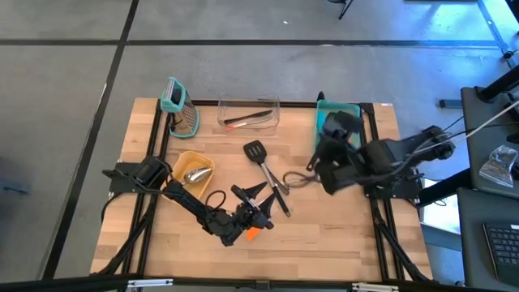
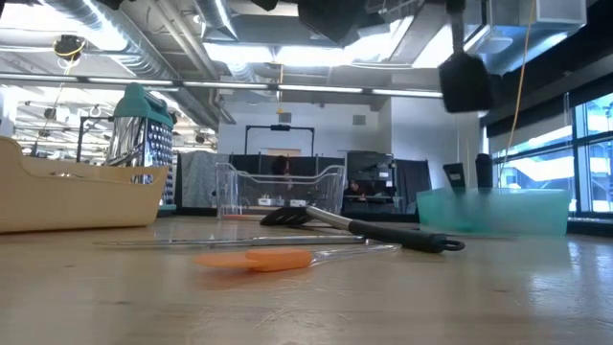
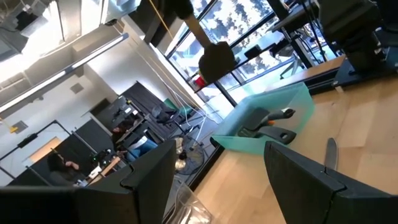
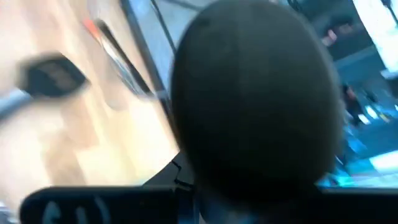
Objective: Pick & Place Kitchen Items
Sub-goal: Put the black spatula into the green bin
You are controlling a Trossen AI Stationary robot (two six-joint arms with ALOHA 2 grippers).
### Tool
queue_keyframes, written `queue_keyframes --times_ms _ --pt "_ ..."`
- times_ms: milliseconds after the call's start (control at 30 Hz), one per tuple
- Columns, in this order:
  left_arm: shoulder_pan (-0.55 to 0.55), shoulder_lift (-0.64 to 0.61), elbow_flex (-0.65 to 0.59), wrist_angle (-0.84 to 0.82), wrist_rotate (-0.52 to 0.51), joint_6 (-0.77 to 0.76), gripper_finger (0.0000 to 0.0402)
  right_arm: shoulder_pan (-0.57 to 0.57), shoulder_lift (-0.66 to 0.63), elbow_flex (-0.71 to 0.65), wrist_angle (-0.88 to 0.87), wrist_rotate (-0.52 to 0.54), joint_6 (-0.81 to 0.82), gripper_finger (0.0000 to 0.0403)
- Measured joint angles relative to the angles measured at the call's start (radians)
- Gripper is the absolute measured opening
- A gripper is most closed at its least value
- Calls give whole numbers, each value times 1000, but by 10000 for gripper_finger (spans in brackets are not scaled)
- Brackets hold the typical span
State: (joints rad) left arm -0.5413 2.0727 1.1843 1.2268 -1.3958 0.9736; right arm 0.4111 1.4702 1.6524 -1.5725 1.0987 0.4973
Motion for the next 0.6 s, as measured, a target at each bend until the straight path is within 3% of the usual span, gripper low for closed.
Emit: queue_keyframes --times_ms 367,600 --pt "0 1 0 -59 -8 -40 242 -266 -93 -405 131 5 -104 61" --pt "15 1 0 -59 -5 -40 242 -368 -167 -648 528 -107 -402 61"
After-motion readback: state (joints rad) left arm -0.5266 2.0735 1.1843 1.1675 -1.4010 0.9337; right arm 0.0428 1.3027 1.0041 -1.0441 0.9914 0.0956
